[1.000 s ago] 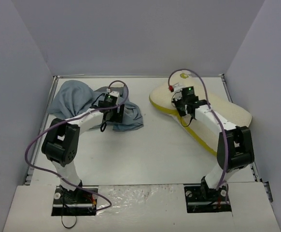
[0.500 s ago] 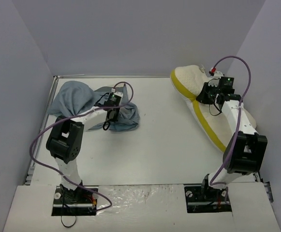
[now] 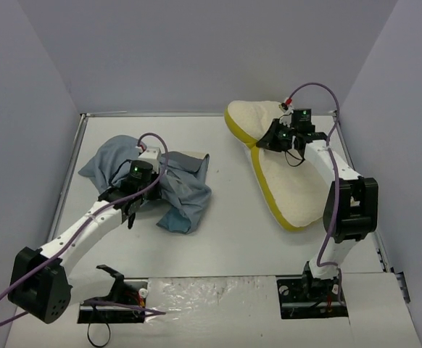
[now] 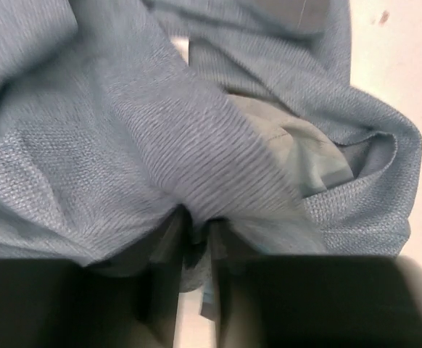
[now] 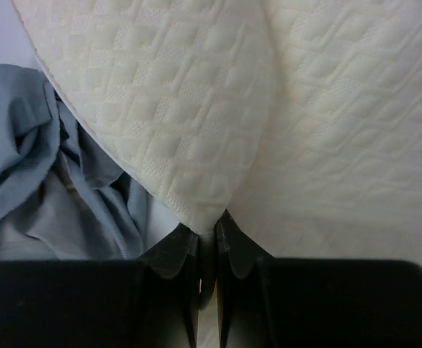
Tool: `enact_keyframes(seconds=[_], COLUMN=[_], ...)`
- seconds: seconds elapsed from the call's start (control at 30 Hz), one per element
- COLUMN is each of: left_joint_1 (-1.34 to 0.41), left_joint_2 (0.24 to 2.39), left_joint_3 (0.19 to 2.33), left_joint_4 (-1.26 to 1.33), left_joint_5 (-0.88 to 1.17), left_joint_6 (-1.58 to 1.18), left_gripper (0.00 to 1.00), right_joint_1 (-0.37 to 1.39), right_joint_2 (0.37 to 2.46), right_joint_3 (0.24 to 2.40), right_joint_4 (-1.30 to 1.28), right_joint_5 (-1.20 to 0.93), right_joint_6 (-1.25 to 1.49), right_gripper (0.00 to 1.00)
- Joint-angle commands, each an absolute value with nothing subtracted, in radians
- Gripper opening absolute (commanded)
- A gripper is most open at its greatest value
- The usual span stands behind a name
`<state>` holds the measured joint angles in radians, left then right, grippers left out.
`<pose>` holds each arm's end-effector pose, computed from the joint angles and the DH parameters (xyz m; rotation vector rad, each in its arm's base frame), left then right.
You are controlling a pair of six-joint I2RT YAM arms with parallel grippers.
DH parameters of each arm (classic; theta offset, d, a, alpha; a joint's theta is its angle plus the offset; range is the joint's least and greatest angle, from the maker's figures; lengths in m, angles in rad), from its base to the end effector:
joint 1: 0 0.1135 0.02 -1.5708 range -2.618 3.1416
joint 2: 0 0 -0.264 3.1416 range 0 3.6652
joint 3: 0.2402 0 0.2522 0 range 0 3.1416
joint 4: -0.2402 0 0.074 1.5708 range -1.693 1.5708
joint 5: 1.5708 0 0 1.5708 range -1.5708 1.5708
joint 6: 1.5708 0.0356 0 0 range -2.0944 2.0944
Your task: Remove the pillowcase from the pillow
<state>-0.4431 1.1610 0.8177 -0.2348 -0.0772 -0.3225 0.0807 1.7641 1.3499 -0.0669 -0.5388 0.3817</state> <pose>0.2337 -0.1079 0.2699 0.0854 2.1674 -0.3610 0.4090 0.0514 0.2805 -0.0318 2.0812 0.8368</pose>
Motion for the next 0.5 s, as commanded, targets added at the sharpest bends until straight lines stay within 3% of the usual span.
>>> enact_keyframes(seconds=[0.0, 0.07, 0.1, 0.13, 0.2, 0.23, 0.33, 0.4, 0.47], left_joint_1=[-0.434, -0.42, -0.414, -0.407, -0.377, -0.365, -0.321, -0.308, -0.305], left_joint_2=[1.184, 1.19, 1.19, 1.19, 1.177, 1.172, 1.144, 1.124, 1.114], left_joint_3=[0.781, 0.781, 0.791, 0.801, 0.818, 0.843, 0.909, 0.94, 0.991], left_joint_4=[-0.226, -0.219, -0.219, -0.218, -0.203, -0.196, -0.169, -0.146, -0.137], left_joint_5=[-0.069, -0.071, -0.055, -0.043, -0.005, 0.061, 0.215, 0.287, 0.377], left_joint_6=[-0.383, -0.403, -0.406, -0.41, -0.417, -0.417, -0.426, -0.425, -0.405], left_gripper=[0.24, 0.5, 0.68, 0.74, 0.81, 0.84, 0.89, 0.96, 0.95], right_joint_1=[0.094, 0.098, 0.104, 0.107, 0.107, 0.107, 0.107, 0.103, 0.084], right_joint_2=[1.789, 1.805, 1.809, 1.804, 1.789, 1.775, 1.741, 1.703, 1.623], right_joint_3=[1.41, 1.422, 1.427, 1.422, 1.408, 1.402, 1.422, 1.443, 1.433], right_joint_4=[0.043, 0.051, 0.049, 0.04, 0.031, 0.005, -0.156, -0.243, -0.255], right_joint_5=[-0.54, -0.548, -0.546, -0.543, -0.555, -0.561, -0.658, -0.686, -0.616], right_joint_6=[0.499, 0.48, 0.457, 0.437, 0.361, 0.327, 0.099, -0.075, -0.118], right_gripper=[0.0, 0.02, 0.04, 0.1, 0.23, 0.4, 0.76, 0.9, 0.92])
